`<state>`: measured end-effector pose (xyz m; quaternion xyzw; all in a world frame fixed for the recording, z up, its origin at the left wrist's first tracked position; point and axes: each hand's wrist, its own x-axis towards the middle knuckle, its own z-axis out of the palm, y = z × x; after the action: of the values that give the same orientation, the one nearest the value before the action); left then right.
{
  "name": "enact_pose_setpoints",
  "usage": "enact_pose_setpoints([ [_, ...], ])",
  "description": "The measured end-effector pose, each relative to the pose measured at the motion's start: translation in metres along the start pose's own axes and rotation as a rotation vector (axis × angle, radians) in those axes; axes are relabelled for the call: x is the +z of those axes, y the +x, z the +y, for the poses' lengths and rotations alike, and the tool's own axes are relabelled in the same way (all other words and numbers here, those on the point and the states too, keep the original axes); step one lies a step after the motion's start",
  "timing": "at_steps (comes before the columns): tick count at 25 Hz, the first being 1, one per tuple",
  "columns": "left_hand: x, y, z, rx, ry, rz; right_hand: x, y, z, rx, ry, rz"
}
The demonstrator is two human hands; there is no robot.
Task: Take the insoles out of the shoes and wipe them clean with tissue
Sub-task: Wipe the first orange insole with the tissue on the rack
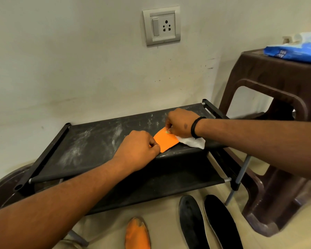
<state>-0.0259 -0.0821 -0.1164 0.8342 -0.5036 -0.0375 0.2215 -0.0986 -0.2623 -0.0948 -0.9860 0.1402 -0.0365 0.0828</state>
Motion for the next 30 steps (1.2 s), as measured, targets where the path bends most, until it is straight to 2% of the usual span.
enact_pose_setpoints([
  [4, -0.002, -0.001, 0.002, 0.009, 0.008, 0.006, -0.001, -0.011, -0.004, -0.097, 0.049, -0.092],
  [7, -0.002, -0.001, 0.003, 0.001, 0.003, 0.0, -0.01, -0.017, 0.008, -0.041, 0.008, -0.062],
  [11, -0.004, -0.002, 0.004, 0.001, 0.013, 0.008, -0.013, -0.027, 0.012, -0.097, 0.092, -0.141],
  [14, -0.004, -0.002, 0.004, -0.005, 0.009, -0.002, -0.016, -0.033, 0.023, -0.047, 0.058, -0.087],
  [17, -0.005, -0.001, 0.005, -0.015, 0.014, -0.01, -0.016, -0.037, 0.023, -0.088, 0.128, -0.164],
  [23, -0.007, -0.001, 0.007, -0.022, 0.026, -0.012, -0.022, -0.033, 0.045, 0.051, -0.085, -0.022],
  [27, -0.011, 0.002, 0.01, -0.006, 0.082, -0.036, -0.041, -0.036, 0.057, 0.105, 0.25, 0.084],
  [30, -0.011, 0.005, 0.017, 0.038, 0.119, 0.001, -0.052, -0.036, 0.066, 0.17, 0.523, 0.077],
])
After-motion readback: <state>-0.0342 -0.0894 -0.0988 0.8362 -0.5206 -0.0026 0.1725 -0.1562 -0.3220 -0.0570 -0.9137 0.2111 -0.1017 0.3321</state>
